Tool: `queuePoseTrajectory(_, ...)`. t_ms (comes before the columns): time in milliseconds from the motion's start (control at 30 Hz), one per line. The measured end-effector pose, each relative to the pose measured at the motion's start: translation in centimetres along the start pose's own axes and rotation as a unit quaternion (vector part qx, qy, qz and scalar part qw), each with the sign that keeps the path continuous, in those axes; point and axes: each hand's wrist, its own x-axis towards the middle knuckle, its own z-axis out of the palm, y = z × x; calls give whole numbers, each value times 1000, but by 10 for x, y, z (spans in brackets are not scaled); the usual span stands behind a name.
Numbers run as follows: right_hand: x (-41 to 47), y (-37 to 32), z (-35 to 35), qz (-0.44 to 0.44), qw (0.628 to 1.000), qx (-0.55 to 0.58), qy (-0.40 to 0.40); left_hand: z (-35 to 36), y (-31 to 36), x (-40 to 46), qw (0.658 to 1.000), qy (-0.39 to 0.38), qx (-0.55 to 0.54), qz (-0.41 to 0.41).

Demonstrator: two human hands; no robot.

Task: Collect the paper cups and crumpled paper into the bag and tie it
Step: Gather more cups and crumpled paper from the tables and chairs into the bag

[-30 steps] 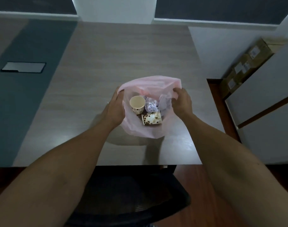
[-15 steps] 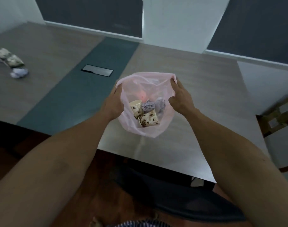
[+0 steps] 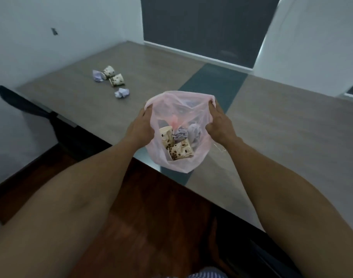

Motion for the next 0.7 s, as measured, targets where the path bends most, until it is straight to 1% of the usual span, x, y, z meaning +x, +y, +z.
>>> queuePoseTrajectory(67, 20, -31, 21, -17, 1000, 5, -14, -16, -35, 4, 1000, 5, 7, -25)
queuePoseTrajectory(200, 63, -81, 58, -60, 998, 5, -32, -41, -98, 17, 999, 28, 8, -42)
queuePoseTrajectory(367, 125, -134, 106, -94, 994, 9, -52, -69, -154, 43, 996, 47, 31, -74)
queuePoseTrajectory(533, 198, -175, 145, -107, 991, 23, -72, -90, -206, 98, 992, 44, 48, -109)
queuePoseTrajectory(700, 274, -196, 167, -103, 991, 15, -86, -108, -238, 172, 994, 37, 36, -101)
